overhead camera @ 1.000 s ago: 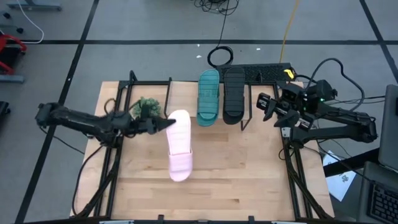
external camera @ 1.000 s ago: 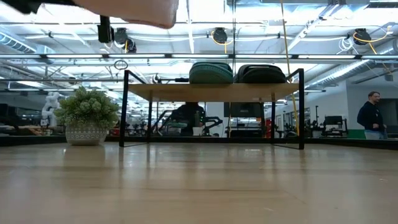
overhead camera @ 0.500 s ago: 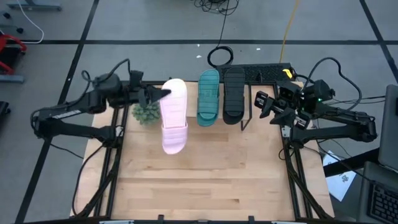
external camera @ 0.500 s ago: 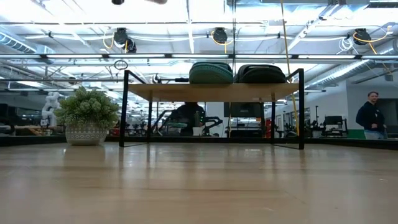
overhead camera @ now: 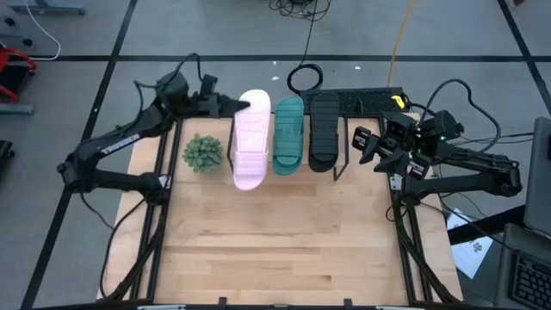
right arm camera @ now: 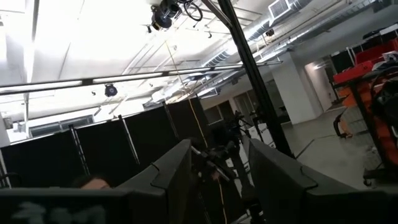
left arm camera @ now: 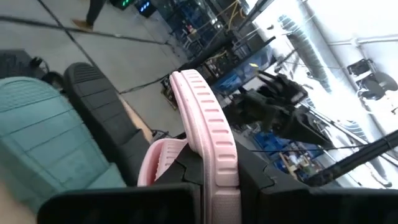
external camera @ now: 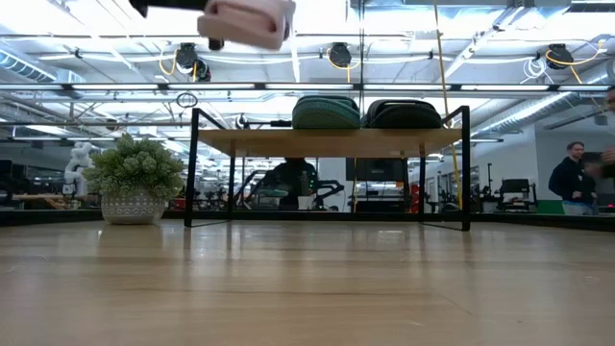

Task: Pick and place slides into the shelf
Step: Put the pair of pink slides on the shelf

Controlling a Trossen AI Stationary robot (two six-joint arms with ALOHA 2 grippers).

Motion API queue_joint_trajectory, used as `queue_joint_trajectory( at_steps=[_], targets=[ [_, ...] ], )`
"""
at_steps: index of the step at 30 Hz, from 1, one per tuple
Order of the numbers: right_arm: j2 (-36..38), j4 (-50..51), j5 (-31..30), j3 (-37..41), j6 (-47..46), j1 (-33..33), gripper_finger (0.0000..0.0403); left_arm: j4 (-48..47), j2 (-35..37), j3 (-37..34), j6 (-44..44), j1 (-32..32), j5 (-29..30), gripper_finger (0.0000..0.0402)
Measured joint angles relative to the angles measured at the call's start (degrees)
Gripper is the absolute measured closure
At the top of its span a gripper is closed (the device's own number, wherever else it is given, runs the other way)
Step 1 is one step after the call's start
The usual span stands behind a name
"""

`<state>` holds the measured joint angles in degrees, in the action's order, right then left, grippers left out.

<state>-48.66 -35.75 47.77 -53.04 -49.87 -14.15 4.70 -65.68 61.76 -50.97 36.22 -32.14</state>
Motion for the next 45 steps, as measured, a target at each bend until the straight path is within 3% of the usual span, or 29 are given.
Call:
queue_joint_trajectory(
  at_steps=[10, 15, 31, 45],
  targets=[
    [0.02, 0.47, 0.31, 0.0, 5.32, -0.12, 0.025, 7.97, -8.34, 0.0, -3.85, 10.45, -11.57, 0.0367],
    [0.0, 2.77, 0.37, 0.0, 8.52, -0.51, 0.025, 9.41, -11.51, 0.04, -5.67, 14.59, -13.66, 0.0367],
    [-0.15, 6.05, 0.2, 0.0, 9.71, -2.06, 0.025, 10.79, -17.6, -0.02, -6.15, 16.2, -17.77, 0.0368],
    [1.41, 4.61, -0.06, 0.0, 7.43, -1.37, 0.025, 11.29, -17.52, -0.02, -11.24, 16.11, -18.2, 0.0368]
  ],
)
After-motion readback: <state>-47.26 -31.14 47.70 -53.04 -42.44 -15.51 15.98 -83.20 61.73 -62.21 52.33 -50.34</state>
